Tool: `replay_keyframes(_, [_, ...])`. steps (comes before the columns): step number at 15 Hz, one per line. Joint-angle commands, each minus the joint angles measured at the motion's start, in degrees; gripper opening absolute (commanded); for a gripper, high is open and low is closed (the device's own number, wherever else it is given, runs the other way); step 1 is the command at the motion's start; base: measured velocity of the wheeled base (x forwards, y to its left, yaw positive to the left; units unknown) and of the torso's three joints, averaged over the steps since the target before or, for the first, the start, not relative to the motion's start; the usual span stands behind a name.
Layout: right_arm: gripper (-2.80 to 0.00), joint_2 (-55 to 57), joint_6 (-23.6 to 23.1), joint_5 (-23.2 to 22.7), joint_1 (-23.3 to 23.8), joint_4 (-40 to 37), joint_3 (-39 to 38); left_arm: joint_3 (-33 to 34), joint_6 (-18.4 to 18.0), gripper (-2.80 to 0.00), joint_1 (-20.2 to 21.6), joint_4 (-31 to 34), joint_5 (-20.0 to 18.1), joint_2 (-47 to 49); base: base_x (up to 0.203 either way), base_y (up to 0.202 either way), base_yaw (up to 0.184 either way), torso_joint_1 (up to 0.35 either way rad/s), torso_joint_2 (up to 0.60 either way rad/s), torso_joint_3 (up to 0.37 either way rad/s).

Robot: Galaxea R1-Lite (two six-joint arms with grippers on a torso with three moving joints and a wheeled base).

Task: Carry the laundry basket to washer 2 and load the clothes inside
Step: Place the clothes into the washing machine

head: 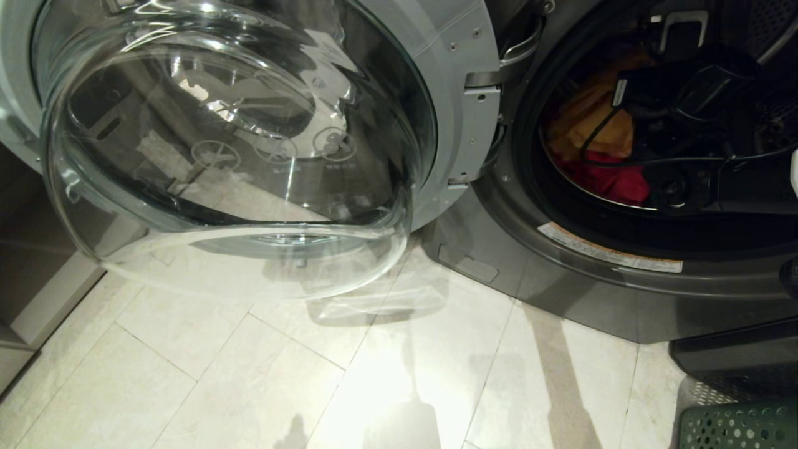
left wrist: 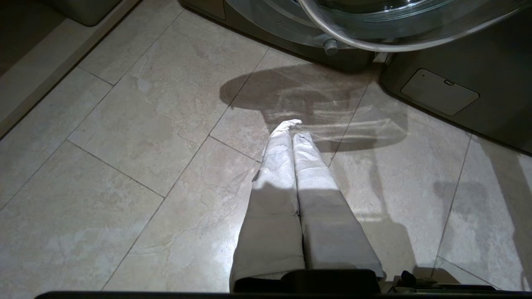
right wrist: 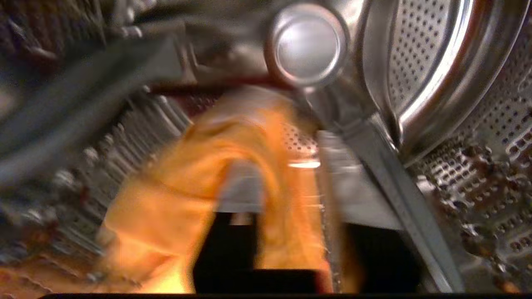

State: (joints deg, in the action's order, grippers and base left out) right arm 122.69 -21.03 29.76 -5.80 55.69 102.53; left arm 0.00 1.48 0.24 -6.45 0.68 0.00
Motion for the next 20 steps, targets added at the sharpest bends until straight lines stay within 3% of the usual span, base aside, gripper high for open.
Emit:
replay_keyframes(1, [0.0, 0.7, -0.2, 0.2, -0.1, -0.3, -0.5, 2.3, 0.0, -2.8, 0.0, -0.1, 0.0, 0.0, 0.0, 0.0, 0.0, 0.0, 0.0, 0.0])
replay_keyframes(5, [0.0, -1.8, 1.2, 0.1, -0.1, -2.2, -4.4, 2.3, 0.0, -2.8, 0.0, -0.1, 0.0, 0.0, 0.0, 0.0, 0.0, 0.0, 0.0, 0.0])
replay_keyframes(8, [0.0, -7.4, 5.6, 0.0, -0.4, -7.3, -11.8, 2.3, 0.0, -2.8, 0.0, -0.1, 0.0, 0.0, 0.0, 0.0, 0.0, 0.0, 0.0, 0.0])
replay_keyframes(14, [0.0, -18.2, 9.2, 0.0, -1.7, -8.2, -25.8, 2.3, 0.0, -2.8, 0.0, -0.1, 0.0, 0.0, 0.0, 0.0, 0.0, 0.0, 0.0, 0.0])
replay_keyframes(20, [0.0, -24.8, 9.4, -0.3, -2.2, -9.2, -32.1, 2.3, 0.0, -2.8, 0.0, -0.1, 0.0, 0.0, 0.0, 0.0, 0.0, 0.0, 0.0, 0.0])
